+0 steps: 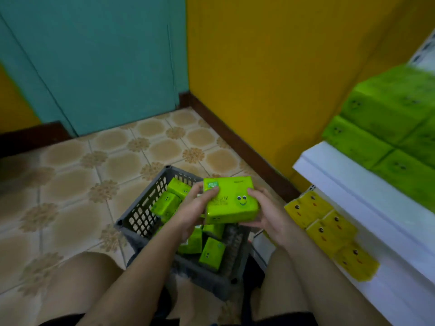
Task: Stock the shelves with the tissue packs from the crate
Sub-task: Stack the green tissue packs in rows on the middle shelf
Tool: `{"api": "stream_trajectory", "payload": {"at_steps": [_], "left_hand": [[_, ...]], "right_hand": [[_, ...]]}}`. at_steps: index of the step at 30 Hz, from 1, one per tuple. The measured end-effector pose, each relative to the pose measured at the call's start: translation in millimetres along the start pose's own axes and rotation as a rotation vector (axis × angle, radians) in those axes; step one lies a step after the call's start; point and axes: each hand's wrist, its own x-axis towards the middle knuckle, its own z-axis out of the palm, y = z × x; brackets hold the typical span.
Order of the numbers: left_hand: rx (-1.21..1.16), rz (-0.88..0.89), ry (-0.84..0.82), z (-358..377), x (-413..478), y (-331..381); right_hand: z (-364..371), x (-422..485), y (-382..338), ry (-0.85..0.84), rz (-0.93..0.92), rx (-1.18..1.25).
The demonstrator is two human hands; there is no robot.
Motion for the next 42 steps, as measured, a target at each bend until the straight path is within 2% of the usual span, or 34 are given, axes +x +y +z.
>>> {"api": "stream_trajectory", "payload": {"at_steps": [3,6,9,11,16,21,29,33,38,42], "left_hand": [[-0.031,0.078,-0.123,28.3,-28.8,22.5],[0.008,0.138,-0.274,60.2,-50.5,42.5],[0.014,0.202,-0.381,97.5,-64.9,59.6],[0.012,0.230,-0.456,127.1,-72.9,70.7],[0.054,0.299,-0.580,206.2,-87.9,96.6],[0.147,0.377,-0.365,266.2,-81.5,119.8],[0.202,0.374,-0.309,306.7,-66.8,111.1],[0.192,0.371,-0.296,307.8,-61.6,106.6],[0.140,0.370,-0.327,304.1,-54.9,104.3],[0.139,0.380,-0.351,298.5,-49.1,101.0]], "right_hand": [[-20.8,-49.6,-13.7,0.119,-0.215,-0.195],[-45.4,-101.6,-25.8,0.246,-0.536,-0.676],[-66.0,-153.0,-41.2,0.281,-0.645,-0.980],[-85.2,-179.2,-49.9,0.354,-0.685,-1.066],[-149.4,-226.9,-67.7,0.659,-0.806,-0.905],[-230.3,-260.0,-94.0,0.899,-0.788,-0.737],[-282.0,-260.7,-101.8,0.925,-0.806,-0.714],[-286.6,-239.7,-92.9,0.949,-0.670,-0.758],[-265.6,-224.0,-90.0,1.002,-0.632,-0.805],[-258.6,-223.0,-91.7,0.979,-0.466,-0.860]]}}
